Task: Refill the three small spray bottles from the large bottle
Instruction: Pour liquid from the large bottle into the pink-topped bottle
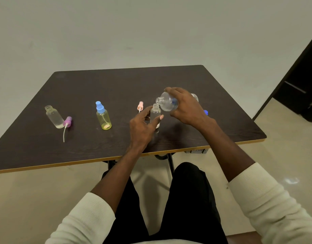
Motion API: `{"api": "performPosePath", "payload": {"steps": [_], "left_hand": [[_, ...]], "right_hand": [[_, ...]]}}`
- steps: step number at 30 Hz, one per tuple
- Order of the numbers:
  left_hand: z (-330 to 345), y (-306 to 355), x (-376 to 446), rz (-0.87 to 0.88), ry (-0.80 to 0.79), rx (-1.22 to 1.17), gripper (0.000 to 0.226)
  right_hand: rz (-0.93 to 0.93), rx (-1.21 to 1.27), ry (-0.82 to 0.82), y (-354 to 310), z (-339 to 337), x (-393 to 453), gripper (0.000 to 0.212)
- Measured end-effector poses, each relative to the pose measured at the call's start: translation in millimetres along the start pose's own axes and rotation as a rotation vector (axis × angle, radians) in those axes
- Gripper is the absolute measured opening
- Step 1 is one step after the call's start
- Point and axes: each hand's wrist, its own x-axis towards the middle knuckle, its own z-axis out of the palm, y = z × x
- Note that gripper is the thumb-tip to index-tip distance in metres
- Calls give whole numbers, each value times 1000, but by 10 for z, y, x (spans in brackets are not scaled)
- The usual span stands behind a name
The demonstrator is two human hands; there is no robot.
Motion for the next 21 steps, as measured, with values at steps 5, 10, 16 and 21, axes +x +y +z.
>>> {"api": "performPosePath", "payload": {"steps": [5, 10, 16, 21], "left_hand": [[31, -83, 10, -48, 23, -27, 43], [40, -75, 7, -53, 36, -27, 45], [21, -36, 10, -56, 51, -66, 45], [20, -52, 19, -44, 76, -63, 49]], "right_hand": [[123, 235, 124, -18, -20, 34, 57], [290, 506, 242, 41, 41, 67, 55], [336, 652, 254, 87, 216, 23, 54], [356, 670, 273, 109, 253, 1, 51]]}}
